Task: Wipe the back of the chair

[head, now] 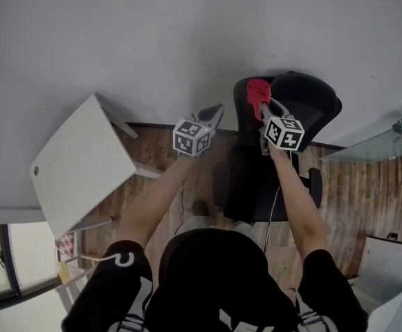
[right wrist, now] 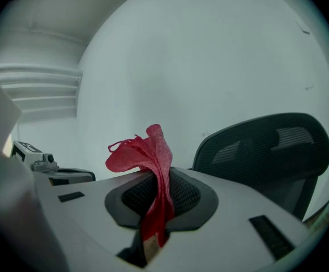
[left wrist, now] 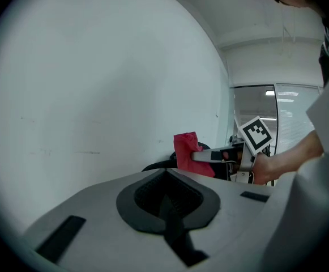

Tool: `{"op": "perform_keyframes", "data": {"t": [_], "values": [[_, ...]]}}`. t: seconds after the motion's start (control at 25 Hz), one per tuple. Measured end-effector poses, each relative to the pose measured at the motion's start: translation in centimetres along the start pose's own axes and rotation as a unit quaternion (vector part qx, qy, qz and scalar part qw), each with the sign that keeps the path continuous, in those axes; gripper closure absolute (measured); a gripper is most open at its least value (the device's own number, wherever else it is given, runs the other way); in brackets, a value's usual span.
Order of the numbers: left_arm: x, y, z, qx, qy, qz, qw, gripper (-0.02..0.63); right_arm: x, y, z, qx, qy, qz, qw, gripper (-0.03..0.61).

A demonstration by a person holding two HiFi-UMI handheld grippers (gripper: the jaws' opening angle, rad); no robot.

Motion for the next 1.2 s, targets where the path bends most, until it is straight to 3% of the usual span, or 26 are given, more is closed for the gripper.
{"op": "perform_keyframes", "data": {"t": [0.24,0.64,0.92,1.2], "values": [[-4.1,2.1,-1.3,-0.007,0.008,-0.028,0.9996,0.589,-2.3,5.6,2.2,-0.022,0.004,0.003,1.000,0.511],[-7.1,6.6,-0.6,-0.015,0.032,-0.049,0.9982,0.589,-0.4,13.8,4.6,-0.036,0.045,0.025,0.998,0.503],[-7.1,9.0,0.0,-0.031,0.044,-0.056,0.9970,0.589,1.5,16.3,6.7,-0.027,0.068,0.020,0.997,0.512],[-8.6,9.7,0.1,-0.037,0.025,-0.053,0.9976,0.589,2.5,17.6,8.8,-0.047,0.084,-0.009,0.995,0.517]]}}
Point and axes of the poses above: the fingertips, and each gripper's own axes: z forward along the fingers, x to its right, y out of its underside, the point moved 6 cm from there along -z, backward along the fingers, and after that the axes turned 10 degrees about x, right-handed, at the moved point
